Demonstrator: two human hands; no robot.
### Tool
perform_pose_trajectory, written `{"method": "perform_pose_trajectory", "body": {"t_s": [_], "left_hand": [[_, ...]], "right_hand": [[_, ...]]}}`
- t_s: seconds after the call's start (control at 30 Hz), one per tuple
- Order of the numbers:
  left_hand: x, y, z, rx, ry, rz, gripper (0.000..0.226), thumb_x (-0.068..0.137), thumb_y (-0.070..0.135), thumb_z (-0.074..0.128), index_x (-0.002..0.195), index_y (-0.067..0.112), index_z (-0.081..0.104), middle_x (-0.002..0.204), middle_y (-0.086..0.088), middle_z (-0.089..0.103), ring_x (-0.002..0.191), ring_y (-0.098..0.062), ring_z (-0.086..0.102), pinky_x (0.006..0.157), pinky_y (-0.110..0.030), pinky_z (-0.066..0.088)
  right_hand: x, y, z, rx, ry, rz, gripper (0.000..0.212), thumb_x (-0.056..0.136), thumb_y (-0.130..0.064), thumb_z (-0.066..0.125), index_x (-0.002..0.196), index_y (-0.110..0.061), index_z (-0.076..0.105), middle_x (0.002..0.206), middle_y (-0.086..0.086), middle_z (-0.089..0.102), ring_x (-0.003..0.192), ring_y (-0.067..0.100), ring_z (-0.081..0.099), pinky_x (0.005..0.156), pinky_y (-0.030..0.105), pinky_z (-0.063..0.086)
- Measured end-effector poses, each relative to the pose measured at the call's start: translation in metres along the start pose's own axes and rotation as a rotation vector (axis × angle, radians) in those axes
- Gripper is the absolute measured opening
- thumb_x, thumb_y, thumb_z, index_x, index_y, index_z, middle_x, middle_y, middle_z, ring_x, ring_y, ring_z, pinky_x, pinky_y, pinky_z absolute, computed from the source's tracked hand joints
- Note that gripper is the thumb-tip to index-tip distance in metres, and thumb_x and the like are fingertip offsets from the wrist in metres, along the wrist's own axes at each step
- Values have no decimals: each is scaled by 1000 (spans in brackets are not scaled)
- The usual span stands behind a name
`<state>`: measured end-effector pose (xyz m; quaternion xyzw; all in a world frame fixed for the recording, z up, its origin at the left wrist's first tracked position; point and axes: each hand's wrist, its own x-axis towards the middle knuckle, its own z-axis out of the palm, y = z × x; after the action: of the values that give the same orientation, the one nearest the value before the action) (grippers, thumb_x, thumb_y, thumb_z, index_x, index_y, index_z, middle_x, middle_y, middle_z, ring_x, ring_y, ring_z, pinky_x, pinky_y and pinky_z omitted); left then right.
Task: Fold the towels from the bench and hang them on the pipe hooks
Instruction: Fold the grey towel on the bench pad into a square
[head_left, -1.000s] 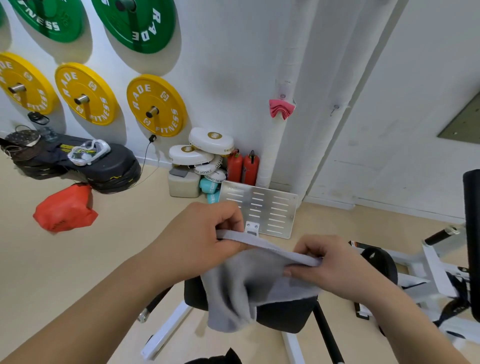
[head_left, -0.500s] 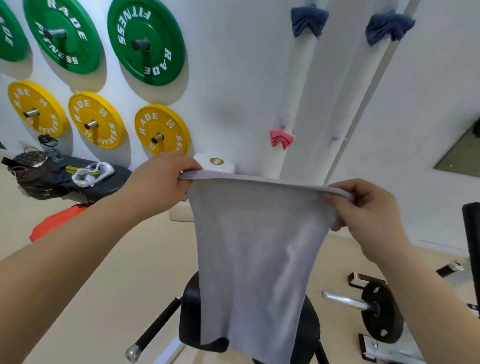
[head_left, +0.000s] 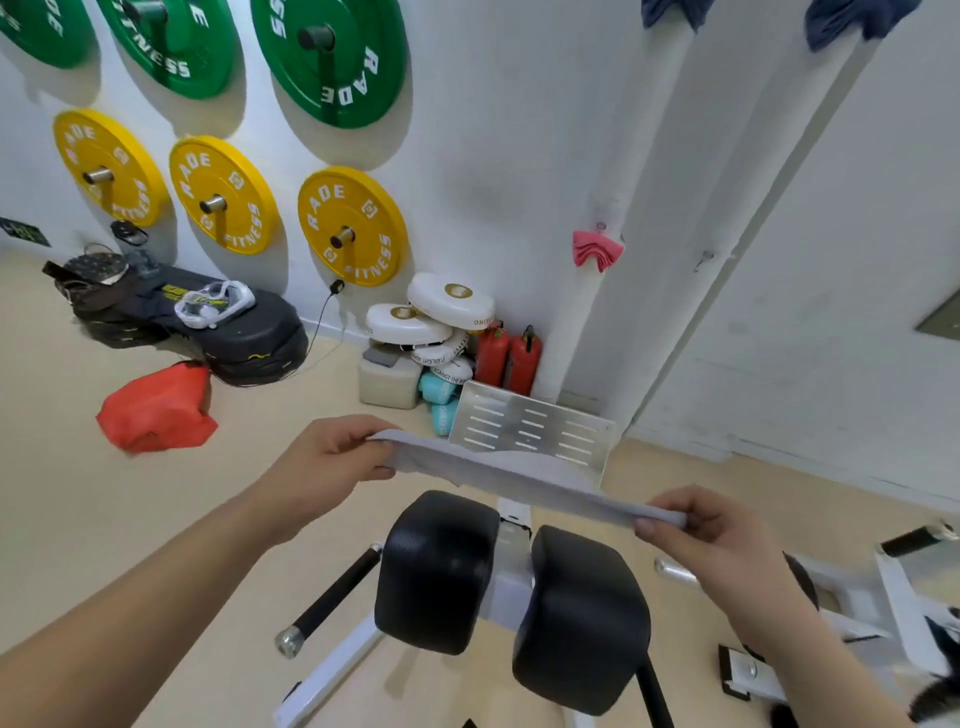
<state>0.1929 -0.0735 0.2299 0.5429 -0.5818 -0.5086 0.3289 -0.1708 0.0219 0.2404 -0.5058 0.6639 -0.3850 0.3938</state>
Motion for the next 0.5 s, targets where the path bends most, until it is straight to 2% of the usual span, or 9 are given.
{"method": "perform_pose_trajectory", "body": {"t_s": [0.07,0.13,0.2,0.27,0.33,0.43,0.5], "left_hand": [[-12,-31,4,-90,1,-93,33,100,0,50,94,11,80,96,-9,76,95,-20,71,97,-42,58],[-25,-61,5,-67,19,-145,30,100,1,49,91,4,77,91,-17,72,91,-23,69,98,-49,57],[-38,-89,4,18,36,-181,29,101,6,48,89,5,74,92,-22,68,91,-31,68,97,-53,56],[-52,-112,2,120,56,-199,28,102,17,47,93,13,73,92,-16,69,94,-35,67,96,-56,55],[-66,-126,2,179,103,-212,28,105,21,45,99,22,72,91,-3,73,92,-28,68,91,-51,56],[-83,-138,4,193,174,-220,28,106,22,46,96,23,72,90,-5,74,88,-28,66,75,-37,53],[-89,-140,6,195,199,-219,29,105,20,47,93,23,73,85,-3,73,85,-22,65,71,-31,48]], "right_hand": [[-8,29,14,-8,-70,92,18,88,-13,79,82,-30,79,81,1,76,79,17,70,71,26,52],[-16,54,29,-12,-123,165,21,91,-15,76,83,-34,79,81,-3,76,78,14,68,72,26,49],[-25,72,44,-58,-200,214,20,95,-21,72,87,-38,78,82,-5,74,79,13,66,74,27,49],[-33,86,56,-45,-273,259,16,98,-21,68,91,-31,79,84,-2,74,79,12,65,75,27,48],[-40,97,65,3,-303,288,15,99,-15,66,91,-19,78,83,3,76,77,9,66,70,21,50],[-48,106,76,82,-293,292,11,98,-6,65,93,-4,74,76,5,74,71,11,65,61,17,52],[-51,109,81,114,-267,276,11,98,-6,64,93,-4,73,76,6,72,70,12,64,59,17,52]]}}
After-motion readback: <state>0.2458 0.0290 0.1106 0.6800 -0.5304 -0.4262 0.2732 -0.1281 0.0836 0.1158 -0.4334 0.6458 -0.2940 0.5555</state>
